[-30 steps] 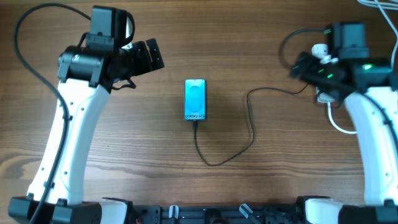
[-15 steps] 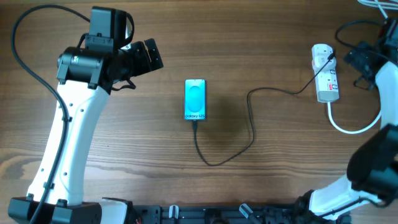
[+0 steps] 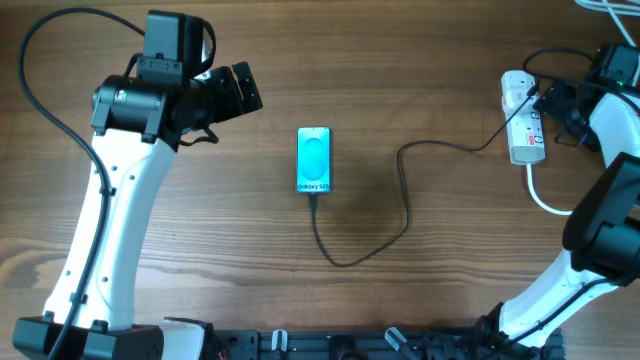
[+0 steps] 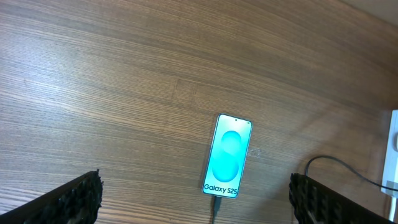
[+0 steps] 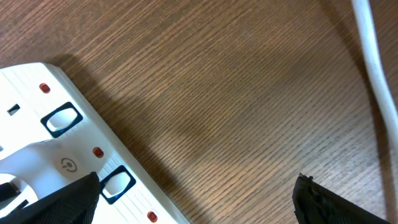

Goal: Plug charger to phone and switch on socket

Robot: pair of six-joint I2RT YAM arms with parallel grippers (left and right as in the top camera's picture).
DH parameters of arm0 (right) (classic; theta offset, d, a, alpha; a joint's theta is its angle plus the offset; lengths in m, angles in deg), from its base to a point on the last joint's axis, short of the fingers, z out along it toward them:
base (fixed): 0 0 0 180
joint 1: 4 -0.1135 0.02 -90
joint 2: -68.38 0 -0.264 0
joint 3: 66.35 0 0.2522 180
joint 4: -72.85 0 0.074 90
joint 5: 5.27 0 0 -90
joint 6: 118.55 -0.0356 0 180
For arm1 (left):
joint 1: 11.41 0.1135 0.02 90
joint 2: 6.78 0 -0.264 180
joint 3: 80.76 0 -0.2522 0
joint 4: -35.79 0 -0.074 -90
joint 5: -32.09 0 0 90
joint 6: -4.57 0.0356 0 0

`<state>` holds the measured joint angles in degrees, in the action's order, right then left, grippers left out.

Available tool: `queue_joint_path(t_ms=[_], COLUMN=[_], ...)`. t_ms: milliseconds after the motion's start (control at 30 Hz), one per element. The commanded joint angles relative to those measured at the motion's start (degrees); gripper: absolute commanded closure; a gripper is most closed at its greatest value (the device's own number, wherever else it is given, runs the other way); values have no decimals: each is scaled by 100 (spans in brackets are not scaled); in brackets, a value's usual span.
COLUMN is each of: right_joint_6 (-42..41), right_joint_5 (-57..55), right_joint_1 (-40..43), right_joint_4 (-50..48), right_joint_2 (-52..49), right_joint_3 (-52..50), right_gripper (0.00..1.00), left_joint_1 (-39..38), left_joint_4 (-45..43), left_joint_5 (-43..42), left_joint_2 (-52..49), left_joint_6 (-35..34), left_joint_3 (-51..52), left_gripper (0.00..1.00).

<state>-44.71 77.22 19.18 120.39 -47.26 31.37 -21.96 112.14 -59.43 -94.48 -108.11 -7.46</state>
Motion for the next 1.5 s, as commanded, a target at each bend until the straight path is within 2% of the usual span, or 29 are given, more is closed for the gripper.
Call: queue_joint_path(t_ms=[0, 567, 1200, 1467], right_joint_6=[4, -35, -35, 114], right_joint_5=[249, 1019, 1023, 1506], right_joint_1=[127, 256, 256, 251], right_joint_4=[-9, -105, 46, 160], right_joint_2=[-133, -514, -684, -684], right_joint_3=[83, 83, 83, 83], right_gripper=[0, 0, 0, 0], left_joint_1=[-24, -24, -24, -24], left_joint_4=[-15, -15, -15, -15], left_joint_5=[76, 76, 76, 76], left_joint_2=[-15, -15, -15, -15], left_joint_6=[-48, -48, -50, -50], left_joint_3=[11, 11, 11, 11], left_gripper=[0, 0, 0, 0])
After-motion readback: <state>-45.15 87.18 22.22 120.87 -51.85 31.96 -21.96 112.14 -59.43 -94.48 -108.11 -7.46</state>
